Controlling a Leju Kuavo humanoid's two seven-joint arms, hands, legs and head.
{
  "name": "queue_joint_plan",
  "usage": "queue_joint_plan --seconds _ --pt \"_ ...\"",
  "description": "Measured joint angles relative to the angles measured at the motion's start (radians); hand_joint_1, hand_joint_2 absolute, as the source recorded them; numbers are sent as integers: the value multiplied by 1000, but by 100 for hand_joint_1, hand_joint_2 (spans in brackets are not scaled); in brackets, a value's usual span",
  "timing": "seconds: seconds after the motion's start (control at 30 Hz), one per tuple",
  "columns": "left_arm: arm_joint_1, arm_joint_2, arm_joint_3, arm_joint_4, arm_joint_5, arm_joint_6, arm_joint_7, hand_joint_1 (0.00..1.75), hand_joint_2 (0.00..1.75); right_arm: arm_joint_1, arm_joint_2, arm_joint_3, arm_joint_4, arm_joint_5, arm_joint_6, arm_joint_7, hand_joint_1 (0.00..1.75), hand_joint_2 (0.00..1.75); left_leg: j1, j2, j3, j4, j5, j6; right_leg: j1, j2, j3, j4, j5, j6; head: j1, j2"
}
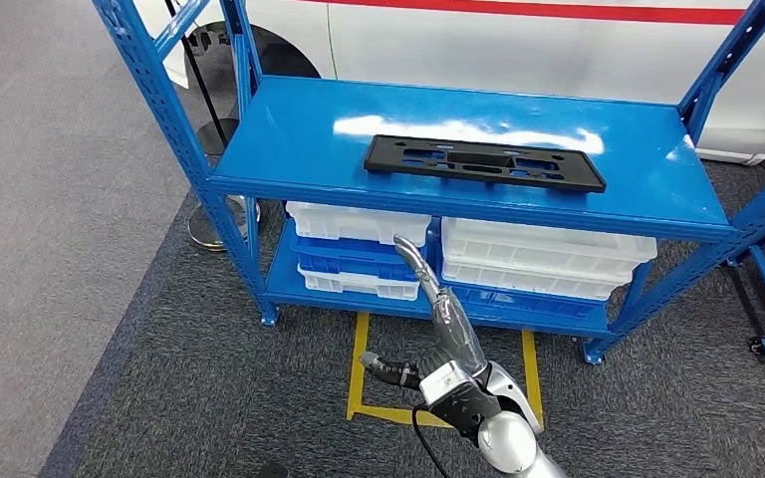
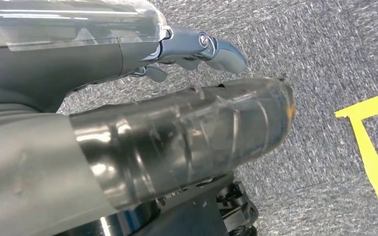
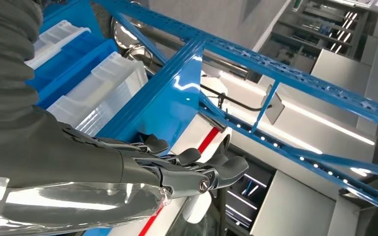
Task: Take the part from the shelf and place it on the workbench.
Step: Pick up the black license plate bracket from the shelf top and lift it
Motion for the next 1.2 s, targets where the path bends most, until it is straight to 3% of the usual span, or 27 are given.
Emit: queue_joint_plan --seconds 0.07,0.1,0.17,0.2,0.23,0.27,0.33,0.4,0.57,0.63,0.7,0.73,0.77,0.83,0.9,0.93,1.07,1.13,1.2 --pt "-1 -1 0 1 5 2 -3 0 0 -1 -3 4 -2 -3 -16 7 0 175 6 3 4 -14 9 10 1 -1 -8 16 -12 6 1 0" --pt "-2 -2 0 2 7 2 -4 0 0 -2 -4 4 -2 -2 -26 12 0 175 10 4 6 -21 14 15 2 -1 -24 48 -31 8 1 0" --pt "-2 -3 0 2 11 3 -7 0 0 -1 -11 5 -2 12 -48 21 0 175 11 6 5 -24 17 19 1 -1 -86 165 -84 12 2 0" --pt "-1 -4 0 2 12 1 -8 0 0 1 -17 5 0 27 -60 26 0 175 11 6 4 -24 17 20 1 -1 -119 223 -101 13 1 0" --pt "-1 -4 0 2 13 -2 -11 0 0 3 -24 5 2 46 -73 30 0 175 12 6 4 -23 16 19 -1 -1 -141 256 -100 15 2 0" --pt "0 -4 0 2 14 -6 -15 0 0 5 -31 5 4 64 -84 34 0 175 13 5 6 -23 14 17 -3 -2 -147 254 -80 16 1 0" --pt "0 -4 0 2 15 -19 -25 0 0 6 -43 5 6 95 -101 40 0 175 16 3 10 -16 6 10 -7 -3 -109 149 -4 17 2 0" --pt "-1 -4 0 3 17 -33 -35 0 0 7 -54 5 8 119 -111 44 0 175 14 1 5 -4 -5 -2 -6 -3 -69 50 38 11 2 0" --pt "2 -3 0 6 22 -59 -50 0 0 25 -76 5 12 179 -129 51 0 175 16 1 -9 20 -25 -30 -2 0 -61 19 31 -17 1 0" --pt "1 -3 0 6 23 -60 -51 0 0 27 -80 5 12 185 -130 51 0 175 19 2 -50 104 -70 -40 -5 -3 -56 15 31 -27 -1 0" --pt "2 -3 0 6 23 -60 -52 0 0 31 -83 5 13 188 -130 51 0 175 21 2 -121 236 -119 -47 -4 -5 -56 15 30 -31 -1 0" --pt "4 -3 0 6 23 -62 -52 0 0 34 -85 5 15 189 -130 52 0 175 22 3 -147 280 -124 -48 -4 -5 -55 15 29 -31 -1 0" --pt "5 -3 0 6 24 -65 -53 0 0 36 -86 5 16 191 -131 52 0 175 23 3 -157 286 -110 -48 -4 -4 -54 15 29 -32 -1 0" --pt "5 -2 0 6 26 -75 -56 0 0 42 -88 5 17 200 -136 52 0 175 23 3 -122 188 -33 -44 -5 -3 -48 15 26 -30 -1 0" --pt "4 -2 0 7 30 -86 -60 0 0 49 -89 5 16 208 -144 52 0 175 21 2 -68 63 20 -37 -2 -1 -44 16 23 -23 -1 0" --pt "4 -1 0 7 31 -91 -62 0 0 55 -90 5 16 209 -148 52 0 175 19 1 -54 29 27 -33 0 -1 -44 16 23 -18 0 0" --pt "9 -1 0 7 32 -101 -67 0 0 87 -97 1 9 209 -161 49 0 175 20 0 -46 3 32 -9 1 -2 -45 16 18 5 0 0" --pt "9 -1 0 7 33 -103 -67 0 0 101 -101 -6 2 209 -166 46 0 175 22 2 -42 -6 38 4 0 -2 -75 82 -27 11 1 0" --pt "10 -1 0 7 34 -105 -67 0 0 117 -105 -12 -1 208 -170 44 0 175 18 4 -43 -7 38 10 1 -2 -133 207 -87 14 1 0"
